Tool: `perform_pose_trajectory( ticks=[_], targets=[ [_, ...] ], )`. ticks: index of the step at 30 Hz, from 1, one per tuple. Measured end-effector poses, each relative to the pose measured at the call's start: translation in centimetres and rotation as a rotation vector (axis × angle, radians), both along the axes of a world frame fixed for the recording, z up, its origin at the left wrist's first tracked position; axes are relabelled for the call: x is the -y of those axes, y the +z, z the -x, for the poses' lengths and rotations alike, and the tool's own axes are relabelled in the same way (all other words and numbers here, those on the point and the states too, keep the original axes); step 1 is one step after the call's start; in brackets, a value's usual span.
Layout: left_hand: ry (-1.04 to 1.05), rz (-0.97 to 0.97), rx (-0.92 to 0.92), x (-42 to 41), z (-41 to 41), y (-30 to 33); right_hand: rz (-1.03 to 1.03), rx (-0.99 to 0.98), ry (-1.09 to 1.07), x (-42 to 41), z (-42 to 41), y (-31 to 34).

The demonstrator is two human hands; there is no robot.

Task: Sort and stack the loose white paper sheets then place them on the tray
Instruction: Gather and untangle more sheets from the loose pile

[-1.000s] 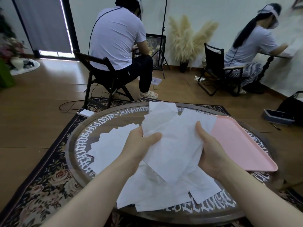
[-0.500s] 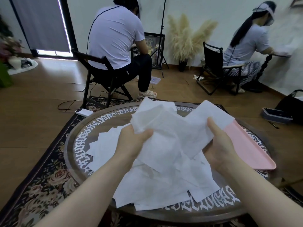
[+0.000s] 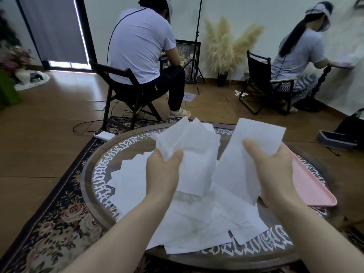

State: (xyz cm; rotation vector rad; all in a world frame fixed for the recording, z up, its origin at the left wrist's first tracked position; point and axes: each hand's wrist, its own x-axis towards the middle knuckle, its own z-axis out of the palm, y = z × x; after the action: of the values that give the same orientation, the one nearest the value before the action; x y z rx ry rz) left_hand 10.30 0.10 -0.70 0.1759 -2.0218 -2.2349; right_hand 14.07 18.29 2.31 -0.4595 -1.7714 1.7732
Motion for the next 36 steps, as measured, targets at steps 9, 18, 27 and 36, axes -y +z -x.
perform_pose_trajectory(
  ticks=[9, 18, 27, 36],
  targets=[
    [-0.036, -0.094, -0.002, -2.4, -1.8, -0.2, 0.063, 0.142, 0.296, 3.4, 0.5, -0.6],
    [-0.084, -0.305, 0.146, -1.5, -0.8, -0.6, -0.083, 0.112, 0.297, 2.3, 0.9, -1.3],
    [-0.112, -0.294, 0.087, -1.0, -0.7, -0.6, -0.028, 0.267, 0.335, 0.9, 0.6, -1.7],
    [-0.042, -0.258, 0.009, -0.7, -0.6, -0.5, -0.058, 0.077, 0.137, 0.4, 0.4, -1.0]
  ],
)
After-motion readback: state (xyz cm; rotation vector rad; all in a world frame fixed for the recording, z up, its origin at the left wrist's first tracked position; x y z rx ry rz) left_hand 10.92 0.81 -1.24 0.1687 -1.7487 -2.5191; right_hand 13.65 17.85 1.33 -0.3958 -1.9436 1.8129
